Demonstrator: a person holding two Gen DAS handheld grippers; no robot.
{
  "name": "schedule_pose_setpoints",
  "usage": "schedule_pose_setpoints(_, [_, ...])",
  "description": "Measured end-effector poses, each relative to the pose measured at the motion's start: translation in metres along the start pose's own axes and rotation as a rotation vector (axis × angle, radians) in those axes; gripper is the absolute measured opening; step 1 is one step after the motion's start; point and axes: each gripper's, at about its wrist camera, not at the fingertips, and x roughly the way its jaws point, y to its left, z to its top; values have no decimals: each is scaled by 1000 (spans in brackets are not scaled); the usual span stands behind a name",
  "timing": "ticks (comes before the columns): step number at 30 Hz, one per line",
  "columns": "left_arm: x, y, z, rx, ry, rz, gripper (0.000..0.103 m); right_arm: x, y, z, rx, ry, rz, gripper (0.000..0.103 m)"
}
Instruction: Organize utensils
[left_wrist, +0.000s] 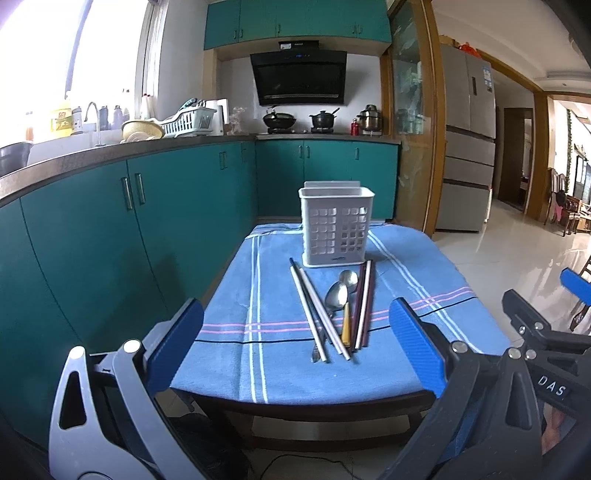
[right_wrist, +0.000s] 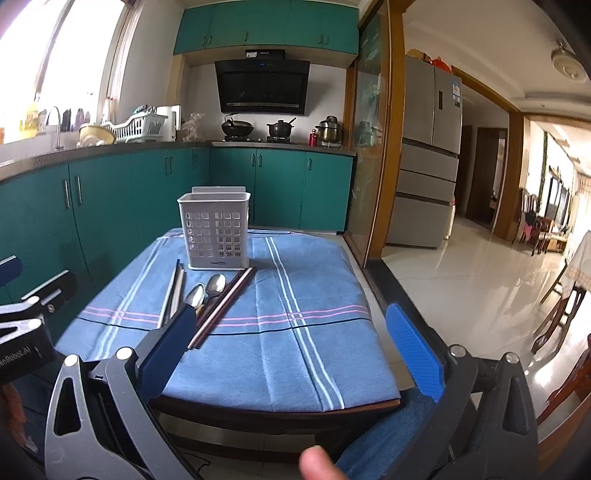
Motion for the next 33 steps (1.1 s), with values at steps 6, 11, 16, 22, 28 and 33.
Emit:
schedule_pose_setpoints(6, [40,19,-6,-20,105,33,76,51,-4,-12,-52,119,-35,98])
schedule_pose_setpoints(11, [95,35,-7,-35,219,14,52,108,-12,-22,-12,260,2,64])
schedule_pose_setpoints(16, [164,39,-1,-28,291,-6,50,163,8,-12,-41,317,105,63])
schedule_pose_setpoints(22, [245,37,6,-17,391,-38,49,224,42,10,-95,325,145,58])
schedule_pose_setpoints(28, [301,26,7,15,452,-55,49,282,63,25,-83,402,218,56])
schedule_pose_setpoints(33, [322,23,1,-2,486,-80,48,314,80,20,-122,474,197,55])
